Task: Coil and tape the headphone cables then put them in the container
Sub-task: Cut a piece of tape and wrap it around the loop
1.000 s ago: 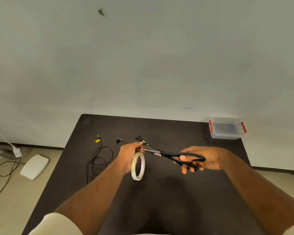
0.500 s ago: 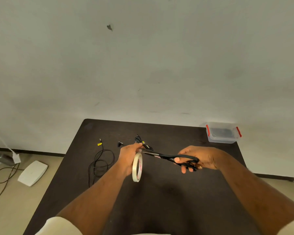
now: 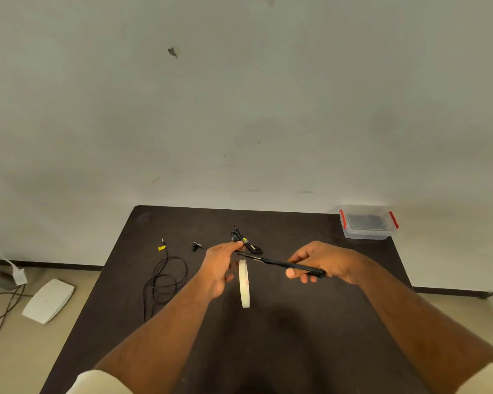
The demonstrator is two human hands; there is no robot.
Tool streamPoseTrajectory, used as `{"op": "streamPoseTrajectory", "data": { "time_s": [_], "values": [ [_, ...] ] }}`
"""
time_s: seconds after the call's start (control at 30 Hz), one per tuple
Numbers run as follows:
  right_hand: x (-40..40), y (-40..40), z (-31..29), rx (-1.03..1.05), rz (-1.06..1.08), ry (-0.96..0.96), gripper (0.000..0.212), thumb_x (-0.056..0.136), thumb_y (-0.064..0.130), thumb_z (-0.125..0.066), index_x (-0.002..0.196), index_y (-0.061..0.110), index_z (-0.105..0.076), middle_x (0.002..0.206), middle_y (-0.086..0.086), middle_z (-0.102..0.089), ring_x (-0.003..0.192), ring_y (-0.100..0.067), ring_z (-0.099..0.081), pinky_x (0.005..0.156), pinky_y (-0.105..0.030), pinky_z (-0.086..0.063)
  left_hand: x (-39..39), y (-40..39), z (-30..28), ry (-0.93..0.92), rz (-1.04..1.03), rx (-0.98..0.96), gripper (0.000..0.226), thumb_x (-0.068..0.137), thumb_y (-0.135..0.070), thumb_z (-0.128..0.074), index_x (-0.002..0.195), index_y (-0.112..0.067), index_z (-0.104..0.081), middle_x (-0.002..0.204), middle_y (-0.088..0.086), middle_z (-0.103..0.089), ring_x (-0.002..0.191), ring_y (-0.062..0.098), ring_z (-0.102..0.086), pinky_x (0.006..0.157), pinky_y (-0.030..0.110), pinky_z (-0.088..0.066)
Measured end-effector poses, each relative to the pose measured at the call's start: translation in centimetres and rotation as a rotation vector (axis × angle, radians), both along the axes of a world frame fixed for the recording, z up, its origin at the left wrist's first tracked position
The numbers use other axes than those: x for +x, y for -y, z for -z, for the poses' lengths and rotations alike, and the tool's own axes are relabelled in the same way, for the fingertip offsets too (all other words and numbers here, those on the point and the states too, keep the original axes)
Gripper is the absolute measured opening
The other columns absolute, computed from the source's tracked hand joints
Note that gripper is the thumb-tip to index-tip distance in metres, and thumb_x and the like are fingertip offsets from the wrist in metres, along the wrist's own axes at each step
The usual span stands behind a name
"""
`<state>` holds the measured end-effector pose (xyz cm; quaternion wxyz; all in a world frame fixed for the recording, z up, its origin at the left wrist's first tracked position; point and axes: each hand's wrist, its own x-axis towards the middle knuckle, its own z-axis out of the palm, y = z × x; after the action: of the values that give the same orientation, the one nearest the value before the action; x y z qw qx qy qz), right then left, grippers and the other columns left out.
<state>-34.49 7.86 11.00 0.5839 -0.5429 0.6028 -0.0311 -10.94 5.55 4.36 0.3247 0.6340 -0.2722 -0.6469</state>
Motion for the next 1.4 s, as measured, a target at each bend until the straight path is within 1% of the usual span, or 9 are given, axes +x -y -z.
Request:
{"op": "streamPoseTrajectory", "data": {
  "time_s": [0.1, 0.2, 0.3, 0.47, 0.67, 0.77, 0.9, 1.13, 1.4],
  "values": [
    [-0.4, 0.1, 0.3, -0.037, -0.01, 0.001, 0.033, 0.072, 0.038, -0.079, 0.099, 0.02, -0.073, 0.081, -0.004, -0.068, 0.07, -0.01, -0.057, 0.063, -0.02, -0.046, 0.0, 0.2, 0.2, -0.013, 0.052, -0.014, 0.021, 0.084, -0.037, -0.066, 0.087, -0.019, -0.077, 0.073, 0.003, -0.052, 0.068, 0.018, -0.044, 0.067, 0.033, -0.04],
    [-0.9, 0.3, 0.4, -0.057, -0.023, -0.01, 0.035, 0.07, 0.036, -0.081, 0.101, 0.021, -0.073, 0.086, -0.01, -0.07, 0.072, -0.008, -0.059, 0.066, -0.023, -0.048, 0.0, 0.2, -0.1, -0.05, 0.11, -0.033, 0.021, 0.09, -0.029, -0.063, 0.09, -0.012, -0.075, 0.075, 0.007, -0.064, 0.061, 0.016, -0.052, 0.057, 0.026, -0.047],
    [-1.2, 0.4, 0.6, -0.063, -0.032, -0.03, 0.037, 0.069, 0.035, -0.082, 0.103, 0.021, -0.072, 0.1, -0.014, -0.072, 0.077, -0.009, -0.062, 0.074, -0.029, -0.05, 0.2, 0.3, 0.1, -0.006, 0.17, -0.021, 0.022, 0.088, -0.034, -0.065, 0.095, -0.016, -0.076, 0.083, 0.013, -0.068, 0.073, 0.018, -0.059, 0.066, 0.031, -0.047],
    [-1.5, 0.3, 0.7, -0.065, -0.026, -0.037, 0.035, 0.071, 0.032, -0.081, 0.103, 0.02, -0.072, 0.099, -0.013, -0.073, 0.075, -0.009, -0.063, 0.073, -0.027, -0.05, 0.0, 0.3, 0.2, 0.0, 0.164, -0.018, 0.022, 0.087, -0.034, -0.067, 0.098, -0.016, -0.074, 0.09, 0.016, -0.069, 0.073, 0.019, -0.059, 0.066, 0.032, -0.046],
    [-1.7, 0.3, 1.0, -0.055, -0.018, -0.047, 0.032, 0.073, 0.026, -0.081, 0.103, 0.018, -0.073, 0.094, -0.006, -0.074, 0.078, -0.011, -0.065, 0.087, -0.033, -0.053, -0.1, 0.1, 0.6, -0.016, 0.172, -0.037, 0.022, 0.088, -0.032, -0.067, 0.093, -0.013, -0.076, 0.087, 0.022, -0.066, 0.058, 0.018, -0.055, 0.055, 0.026, -0.041],
    [-1.6, 0.5, 1.1, -0.058, -0.019, -0.054, 0.033, 0.073, 0.026, -0.081, 0.104, 0.017, -0.073, 0.097, -0.005, -0.075, 0.08, -0.012, -0.066, 0.091, -0.035, -0.053, -0.2, 0.0, 0.5, -0.025, 0.174, -0.038, 0.022, 0.089, -0.032, -0.065, 0.092, -0.013, -0.076, 0.09, 0.026, -0.066, 0.062, 0.019, -0.055, 0.055, 0.027, -0.041],
    [-1.7, 0.5, 1.2, -0.056, -0.01, -0.049, 0.032, 0.072, 0.026, -0.081, 0.102, 0.018, -0.073, 0.097, -0.008, -0.074, 0.078, -0.012, -0.065, 0.089, -0.036, -0.053, -0.1, 0.1, 0.2, -0.126, 0.191, 0.048, 0.025, 0.089, -0.033, -0.064, 0.092, -0.012, -0.076, 0.086, 0.016, -0.067, 0.083, 0.029, -0.062, 0.064, 0.032, -0.05],
    [-2.1, 0.5, 1.6, -0.036, -0.001, -0.048, 0.031, 0.07, 0.027, -0.083, 0.098, 0.02, -0.075, 0.096, -0.009, -0.074, 0.08, -0.014, -0.066, 0.09, -0.038, -0.053, 0.4, 0.0, 0.3, -0.216, 0.236, 0.093, 0.021, 0.093, -0.015, -0.052, 0.101, -0.01, -0.071, 0.089, 0.013, -0.067, 0.083, 0.026, -0.064, 0.083, 0.038, -0.052],
    [-2.4, -0.2, 2.5, -0.001, 0.053, -0.023, 0.025, 0.072, 0.028, -0.081, 0.095, 0.022, -0.075, 0.099, -0.015, -0.072, 0.077, -0.013, -0.06, 0.07, -0.027, -0.048, 0.6, -0.4, 0.1, -0.124, 0.322, 0.124, 0.03, 0.093, -0.013, -0.043, 0.12, -0.018, -0.056, 0.103, 0.019, -0.073, 0.08, 0.022, -0.067, 0.072, 0.032, -0.049]
  ]
}}
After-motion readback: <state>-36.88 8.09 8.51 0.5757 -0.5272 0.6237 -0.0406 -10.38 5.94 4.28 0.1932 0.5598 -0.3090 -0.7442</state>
